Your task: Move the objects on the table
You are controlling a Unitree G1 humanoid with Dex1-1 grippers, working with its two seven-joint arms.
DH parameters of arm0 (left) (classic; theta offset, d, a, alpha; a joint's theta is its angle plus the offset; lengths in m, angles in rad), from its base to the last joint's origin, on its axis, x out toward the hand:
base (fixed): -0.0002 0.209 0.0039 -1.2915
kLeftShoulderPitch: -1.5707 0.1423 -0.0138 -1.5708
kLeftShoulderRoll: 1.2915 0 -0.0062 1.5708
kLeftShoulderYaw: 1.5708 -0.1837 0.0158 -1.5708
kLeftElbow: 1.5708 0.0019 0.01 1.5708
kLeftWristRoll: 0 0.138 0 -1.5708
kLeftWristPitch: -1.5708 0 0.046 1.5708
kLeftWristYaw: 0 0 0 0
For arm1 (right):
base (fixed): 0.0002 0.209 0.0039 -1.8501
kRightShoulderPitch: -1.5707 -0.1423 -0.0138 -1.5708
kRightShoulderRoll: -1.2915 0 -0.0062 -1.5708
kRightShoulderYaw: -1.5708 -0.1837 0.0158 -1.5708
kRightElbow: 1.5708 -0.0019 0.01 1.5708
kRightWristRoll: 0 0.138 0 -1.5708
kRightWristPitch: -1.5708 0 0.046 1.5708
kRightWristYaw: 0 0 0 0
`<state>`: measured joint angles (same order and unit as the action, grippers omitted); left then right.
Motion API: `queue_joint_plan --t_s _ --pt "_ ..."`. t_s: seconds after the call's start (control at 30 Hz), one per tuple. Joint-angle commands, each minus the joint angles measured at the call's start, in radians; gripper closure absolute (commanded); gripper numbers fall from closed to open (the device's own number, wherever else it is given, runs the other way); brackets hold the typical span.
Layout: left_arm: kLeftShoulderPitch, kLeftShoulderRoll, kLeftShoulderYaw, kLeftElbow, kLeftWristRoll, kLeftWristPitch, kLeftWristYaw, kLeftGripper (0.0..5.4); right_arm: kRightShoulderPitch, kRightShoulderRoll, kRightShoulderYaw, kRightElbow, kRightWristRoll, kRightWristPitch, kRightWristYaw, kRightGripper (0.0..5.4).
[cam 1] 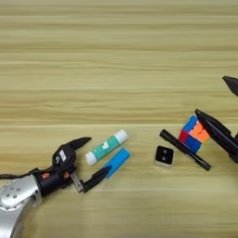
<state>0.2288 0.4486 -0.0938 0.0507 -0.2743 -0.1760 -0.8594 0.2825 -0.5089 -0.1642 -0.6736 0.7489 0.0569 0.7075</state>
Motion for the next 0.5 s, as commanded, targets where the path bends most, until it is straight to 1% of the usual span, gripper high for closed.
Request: queue_joint_plan --t_s 0.03,0.5 --pt "-0.011 0.001 0.008 0.010 0.009 -0.008 0.002 0.00 0.005 0.000 -0.005 -0.024 0.003 0.009 0.003 0.04" --pt "-0.033 0.001 0.013 0.029 0.022 -0.007 0.019 0.00 -0.002 0.000 -0.007 -0.014 0.004 0.010 0.008 0.04"
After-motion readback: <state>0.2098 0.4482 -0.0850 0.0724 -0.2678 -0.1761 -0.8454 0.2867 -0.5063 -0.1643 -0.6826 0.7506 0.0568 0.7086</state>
